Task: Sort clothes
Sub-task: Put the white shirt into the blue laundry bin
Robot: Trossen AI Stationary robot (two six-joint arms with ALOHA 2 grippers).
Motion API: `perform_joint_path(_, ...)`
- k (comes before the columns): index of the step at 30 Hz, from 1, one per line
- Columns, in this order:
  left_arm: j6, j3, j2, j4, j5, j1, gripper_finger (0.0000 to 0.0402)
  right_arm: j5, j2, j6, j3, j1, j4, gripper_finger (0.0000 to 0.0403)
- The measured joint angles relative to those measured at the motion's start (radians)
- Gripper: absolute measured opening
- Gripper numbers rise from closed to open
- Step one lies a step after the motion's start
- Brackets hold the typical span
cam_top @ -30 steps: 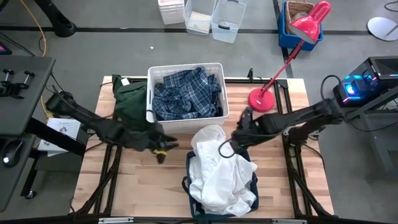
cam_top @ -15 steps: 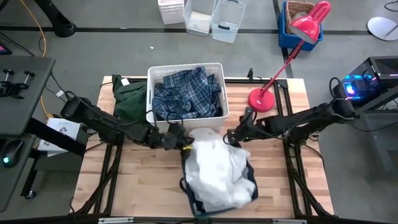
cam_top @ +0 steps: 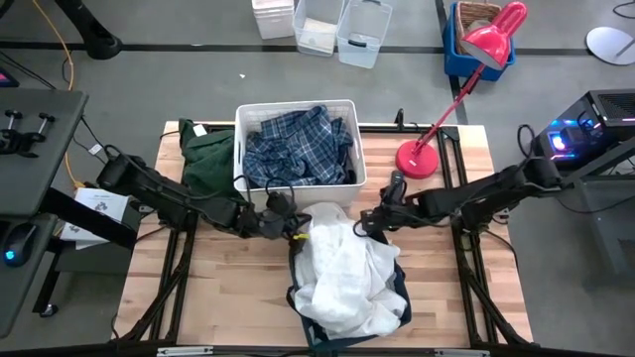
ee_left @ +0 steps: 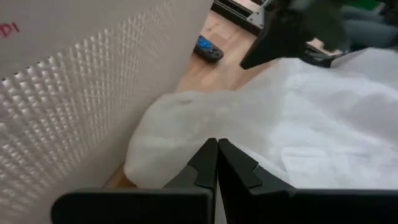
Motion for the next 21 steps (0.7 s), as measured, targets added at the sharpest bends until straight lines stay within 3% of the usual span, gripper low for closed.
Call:
perform_joint_path(5,0.037,0.002,0.047,0.010,-0.008,0.007,0.0000,0.004,0.091,-0.087,0.000,-0.058,0.164,0.0000)
perform_joint_path(11,0.015,0.002,0.060,0.083,0.022,-0.010,0.0000,-0.081,0.167,-0.166,0.000,-0.081,0.423,0.0000)
perform_joint_path(21,0.093,0.001,0.057,0.213,0.063,-0.020,0.0000,-0.084,0.147,-0.194,0.000,-0.019,0.683,0.0000)
